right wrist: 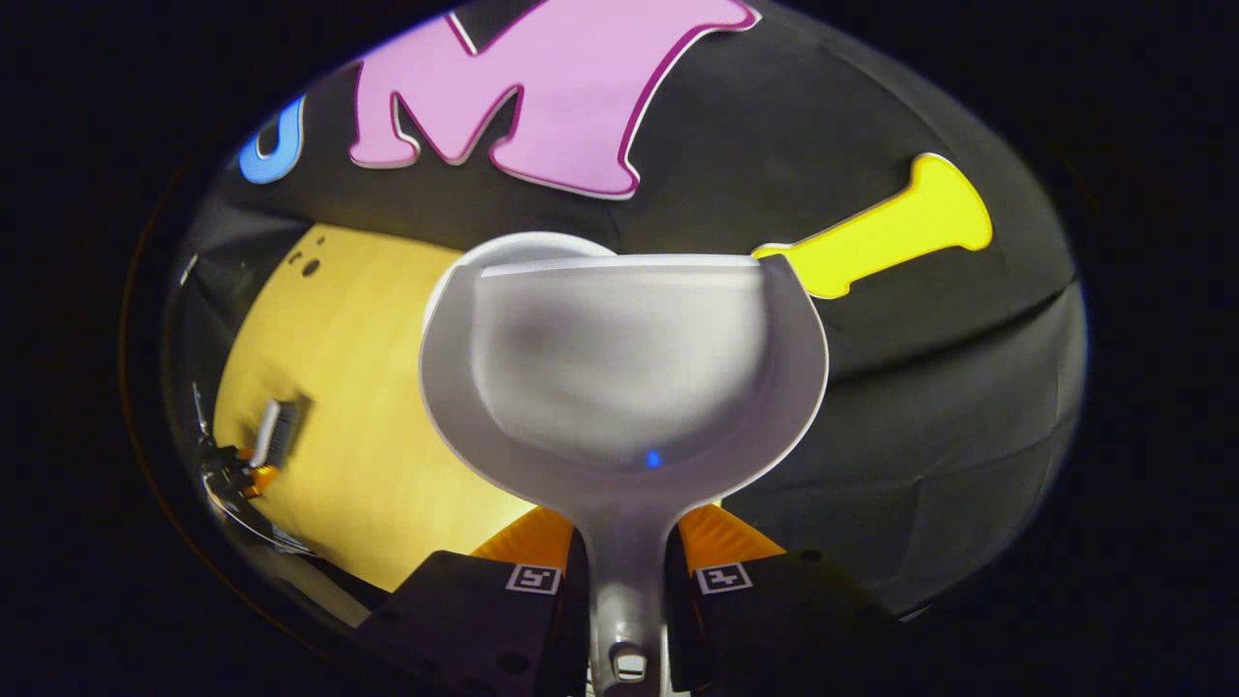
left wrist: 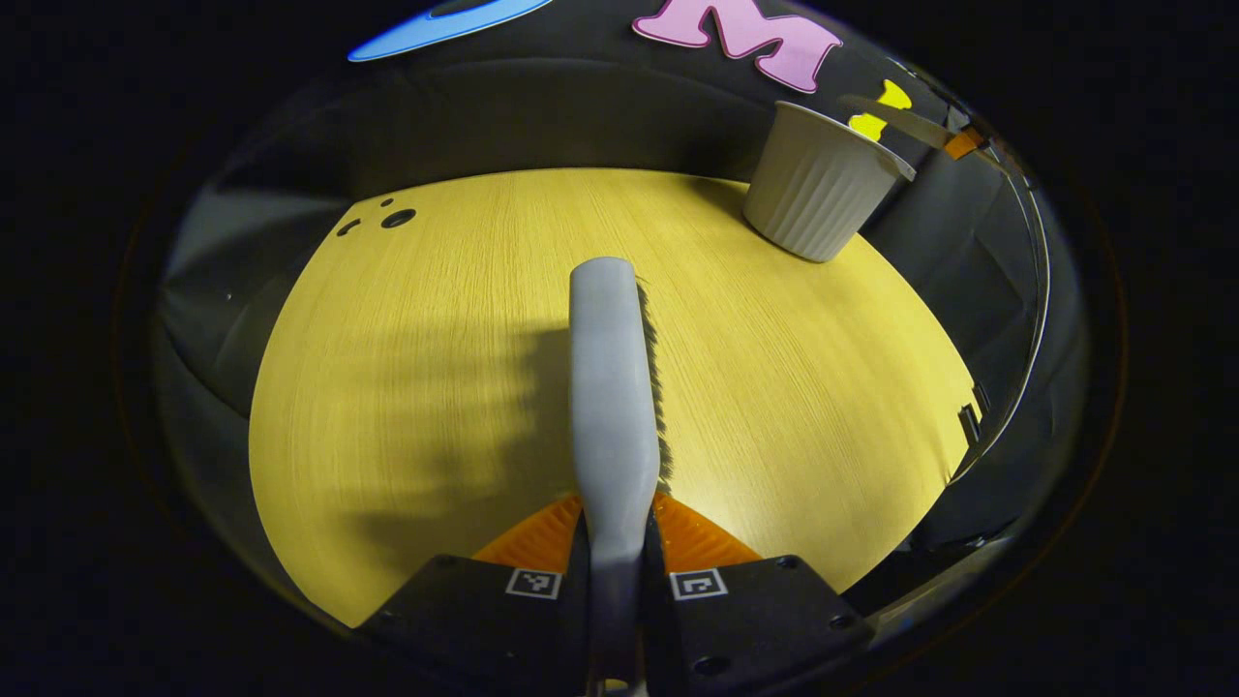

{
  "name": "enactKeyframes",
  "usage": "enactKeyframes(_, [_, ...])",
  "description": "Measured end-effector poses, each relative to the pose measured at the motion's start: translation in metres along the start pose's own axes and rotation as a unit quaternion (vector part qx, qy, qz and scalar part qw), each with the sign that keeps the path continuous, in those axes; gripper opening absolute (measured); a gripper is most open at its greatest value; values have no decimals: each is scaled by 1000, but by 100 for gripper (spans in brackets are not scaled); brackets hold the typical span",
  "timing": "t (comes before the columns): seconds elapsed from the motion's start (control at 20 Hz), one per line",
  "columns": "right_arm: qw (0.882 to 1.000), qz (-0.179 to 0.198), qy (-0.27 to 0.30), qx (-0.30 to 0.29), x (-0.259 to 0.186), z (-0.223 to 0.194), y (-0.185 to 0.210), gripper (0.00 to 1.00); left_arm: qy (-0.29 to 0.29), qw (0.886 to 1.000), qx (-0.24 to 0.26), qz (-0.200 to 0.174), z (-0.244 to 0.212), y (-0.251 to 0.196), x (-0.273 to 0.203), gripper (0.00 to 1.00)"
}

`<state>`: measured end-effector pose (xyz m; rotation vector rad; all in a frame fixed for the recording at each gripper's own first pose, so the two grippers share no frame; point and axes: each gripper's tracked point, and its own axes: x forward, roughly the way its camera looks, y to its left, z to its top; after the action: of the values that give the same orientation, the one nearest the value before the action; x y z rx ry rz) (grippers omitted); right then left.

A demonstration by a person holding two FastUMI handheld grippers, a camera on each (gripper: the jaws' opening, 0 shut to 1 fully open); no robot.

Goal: Pick up the small broom and dustpan from the desktop, sweep the trash into the dustpan with the broom, and then empty the trash into the garbage bin.

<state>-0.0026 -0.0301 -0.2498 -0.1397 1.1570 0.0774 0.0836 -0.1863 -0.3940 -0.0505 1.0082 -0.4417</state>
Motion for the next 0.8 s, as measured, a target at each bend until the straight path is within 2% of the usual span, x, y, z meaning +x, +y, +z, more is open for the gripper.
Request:
enactKeyframes(0.25, [997,35,-64,5,-48,-29,42,36,-5,1000,-4,19,6,6,-12,26])
enactKeyframes(0.3, [997,46,-70,3,-53,-41,59,36,-6,1000,-7,23,5,9,-14,30])
enactKeyframes(0.35, [996,57,-71,3,-54,-53,77,36,-5,1000,-11,28,3,13,-15,27])
enactKeyframes(0.45, [994,82,-70,4,-53,-83,114,35,-5,999,-23,34,0,21,-17,26])
enactKeyframes(0.65, [992,118,-50,9,-26,-143,185,36,-1,999,-35,36,-7,26,-20,26])
enactKeyframes(0.8, [991,133,-20,17,9,-194,234,36,1,998,-17,60,-7,36,-18,27])
